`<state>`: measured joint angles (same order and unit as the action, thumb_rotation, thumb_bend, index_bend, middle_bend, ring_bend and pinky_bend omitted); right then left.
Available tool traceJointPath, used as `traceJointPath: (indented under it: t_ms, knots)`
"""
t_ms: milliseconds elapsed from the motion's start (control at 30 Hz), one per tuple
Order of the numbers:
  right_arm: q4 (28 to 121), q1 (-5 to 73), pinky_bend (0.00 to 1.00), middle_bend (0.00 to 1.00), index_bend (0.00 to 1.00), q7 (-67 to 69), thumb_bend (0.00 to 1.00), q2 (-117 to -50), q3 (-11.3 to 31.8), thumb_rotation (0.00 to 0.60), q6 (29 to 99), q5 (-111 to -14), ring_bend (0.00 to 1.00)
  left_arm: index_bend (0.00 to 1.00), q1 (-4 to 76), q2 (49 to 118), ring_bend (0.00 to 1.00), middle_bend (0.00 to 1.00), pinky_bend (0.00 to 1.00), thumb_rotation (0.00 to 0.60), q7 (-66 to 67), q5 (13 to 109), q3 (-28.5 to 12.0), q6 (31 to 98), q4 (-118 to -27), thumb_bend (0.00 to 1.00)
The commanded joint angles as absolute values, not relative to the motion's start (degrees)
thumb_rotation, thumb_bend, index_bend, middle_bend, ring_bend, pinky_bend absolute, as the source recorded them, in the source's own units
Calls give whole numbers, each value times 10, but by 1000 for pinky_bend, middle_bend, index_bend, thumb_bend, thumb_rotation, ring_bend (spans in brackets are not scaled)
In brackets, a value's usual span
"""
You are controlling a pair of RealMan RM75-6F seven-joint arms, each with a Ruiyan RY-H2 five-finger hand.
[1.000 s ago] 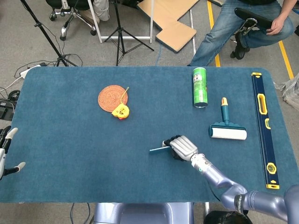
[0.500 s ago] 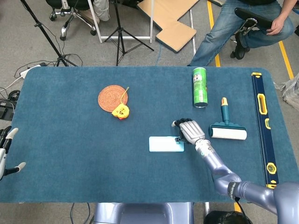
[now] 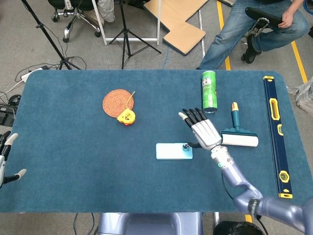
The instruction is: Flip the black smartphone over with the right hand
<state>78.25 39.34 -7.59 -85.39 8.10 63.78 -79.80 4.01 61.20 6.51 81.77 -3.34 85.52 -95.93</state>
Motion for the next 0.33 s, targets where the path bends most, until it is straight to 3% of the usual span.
traceJointPath:
  t_ms: [33, 333]
  knots:
    - [869, 340, 0, 0, 0, -173, 0, -775, 53, 600, 702, -818, 0, 0, 35, 628, 0, 0, 0, 600, 69, 835, -36, 879, -943, 0]
    - [944, 215, 0, 0, 0, -229, 0, -721, 10, 600, 848, -820, 0, 0, 33, 638, 0, 0, 0, 600, 59, 841, -41, 893, -921, 0]
